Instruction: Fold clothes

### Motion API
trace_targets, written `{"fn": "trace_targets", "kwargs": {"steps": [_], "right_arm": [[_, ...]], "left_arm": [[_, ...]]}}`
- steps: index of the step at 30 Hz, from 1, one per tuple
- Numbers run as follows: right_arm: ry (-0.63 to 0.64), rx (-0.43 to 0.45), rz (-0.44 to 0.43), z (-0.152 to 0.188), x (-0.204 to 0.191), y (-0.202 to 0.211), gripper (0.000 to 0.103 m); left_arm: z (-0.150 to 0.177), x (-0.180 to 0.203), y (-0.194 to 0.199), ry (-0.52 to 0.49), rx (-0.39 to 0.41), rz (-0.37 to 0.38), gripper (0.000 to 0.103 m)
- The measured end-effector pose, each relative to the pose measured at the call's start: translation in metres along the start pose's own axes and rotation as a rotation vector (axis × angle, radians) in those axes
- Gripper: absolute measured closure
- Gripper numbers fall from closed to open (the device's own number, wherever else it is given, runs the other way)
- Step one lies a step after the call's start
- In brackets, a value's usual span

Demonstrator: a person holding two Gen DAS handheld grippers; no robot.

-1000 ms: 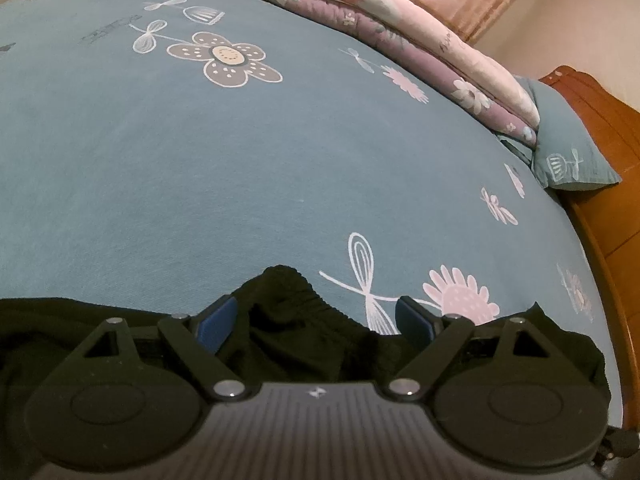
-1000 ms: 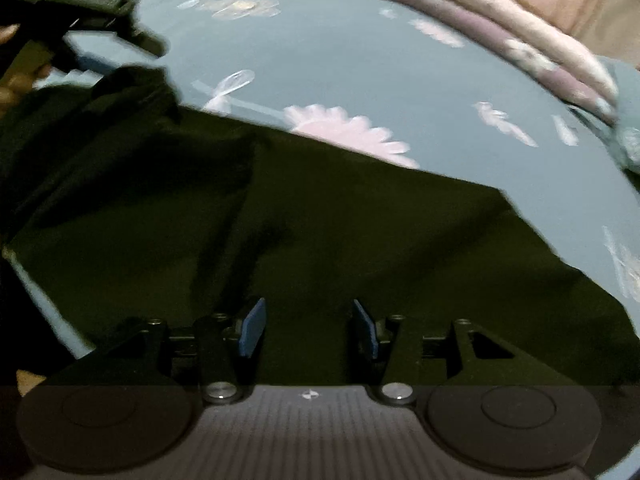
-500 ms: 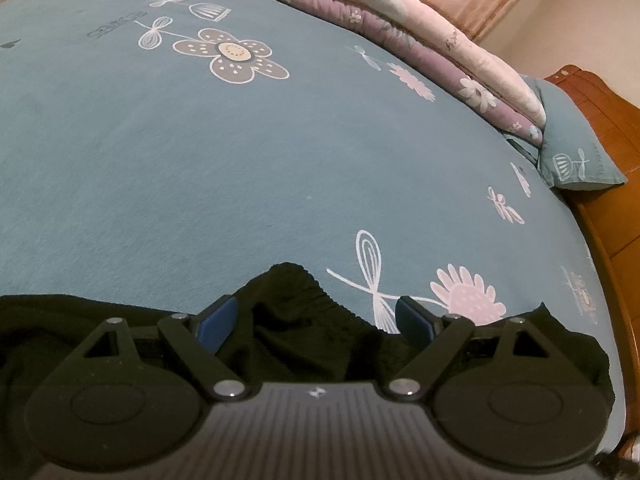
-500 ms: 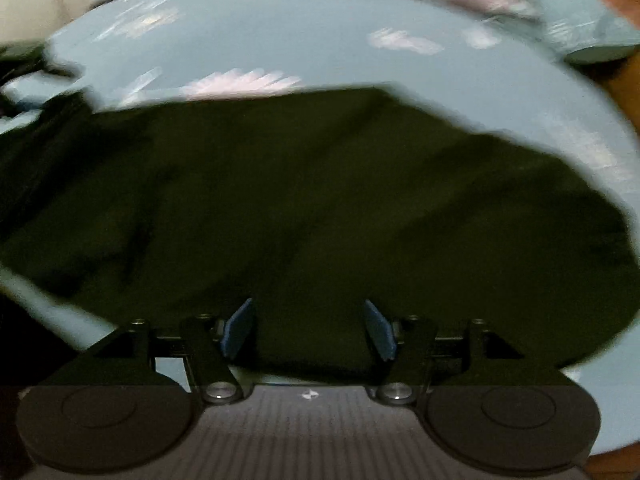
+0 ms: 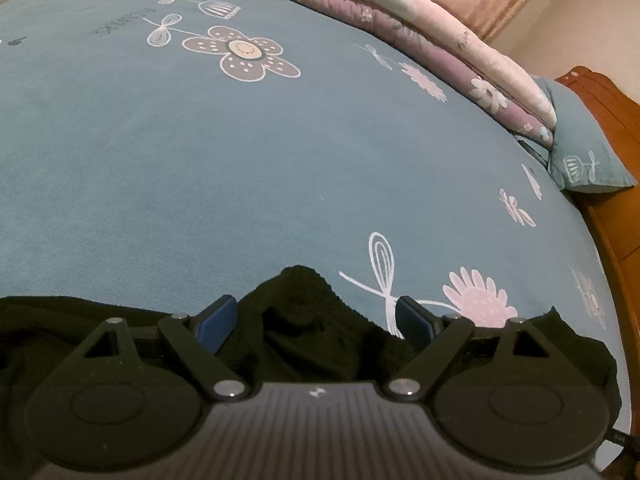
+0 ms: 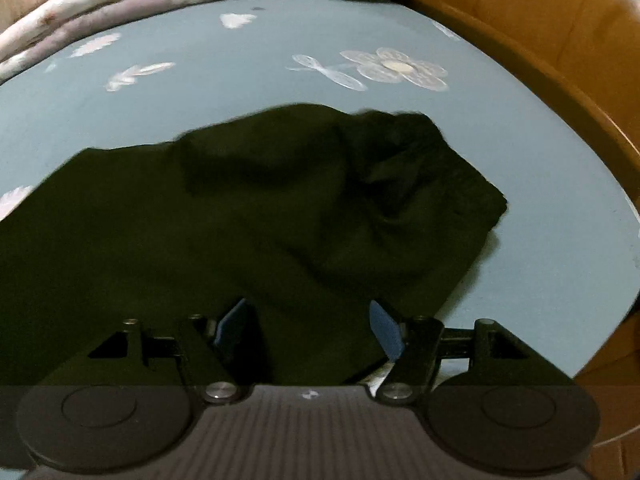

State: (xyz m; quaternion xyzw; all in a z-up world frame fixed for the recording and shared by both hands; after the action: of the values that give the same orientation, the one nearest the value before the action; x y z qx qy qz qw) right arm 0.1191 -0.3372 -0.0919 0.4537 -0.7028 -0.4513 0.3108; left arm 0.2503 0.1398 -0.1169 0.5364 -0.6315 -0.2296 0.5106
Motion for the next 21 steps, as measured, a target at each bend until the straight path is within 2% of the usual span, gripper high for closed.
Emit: {"fn": "trace_targets", "kwargs": {"steps": [3, 7, 9, 14, 18, 21], "right_arm": [[0.132, 0.059, -0.054, 0.006, -0.045, 0.013, 0.031], [0.345, 0.148, -0.058, 0.013, -0.108, 0.022, 0.031], [0.400, 0.166, -0.061, 0.007, -0.131, 0.019, 0.031], [0.399, 0.183, -0.087, -0.022, -0.157, 0.004, 0.032], [0.380, 0.191, -0.200, -0.034, -0.164, -0.003, 0.032], [0.390, 0.213, -0.257, -0.039, -0.167, -0.009, 0.032]], "left_arm": [[0.001, 0.002, -0.001, -0.002, -0.001, -0.007, 0.017], [0.002, 0.005, -0.002, -0.017, -0.002, -0.015, 0.017], [0.001, 0.003, -0.001, -0.013, -0.001, -0.014, 0.017], [0.001, -0.003, 0.009, 0.005, 0.039, 0.018, 0.017], [0.004, 0.004, 0.030, -0.023, 0.147, 0.099, 0.017], [0.004, 0.033, 0.035, -0.099, 0.182, 0.122, 0.017]]}}
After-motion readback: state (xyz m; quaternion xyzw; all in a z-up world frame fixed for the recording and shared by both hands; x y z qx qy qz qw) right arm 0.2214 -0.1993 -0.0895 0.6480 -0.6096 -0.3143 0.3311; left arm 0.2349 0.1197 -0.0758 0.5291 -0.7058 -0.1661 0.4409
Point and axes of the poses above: each gripper's, at about its wrist camera, not at the fingertips, and y roughly against the way its jaws point, x to its right, z to its underside, the point moved 2 cm from there along -y, roughly the way its jaws point, and after that the axes turned 11 degrees about -x, right-handed, at the moved point
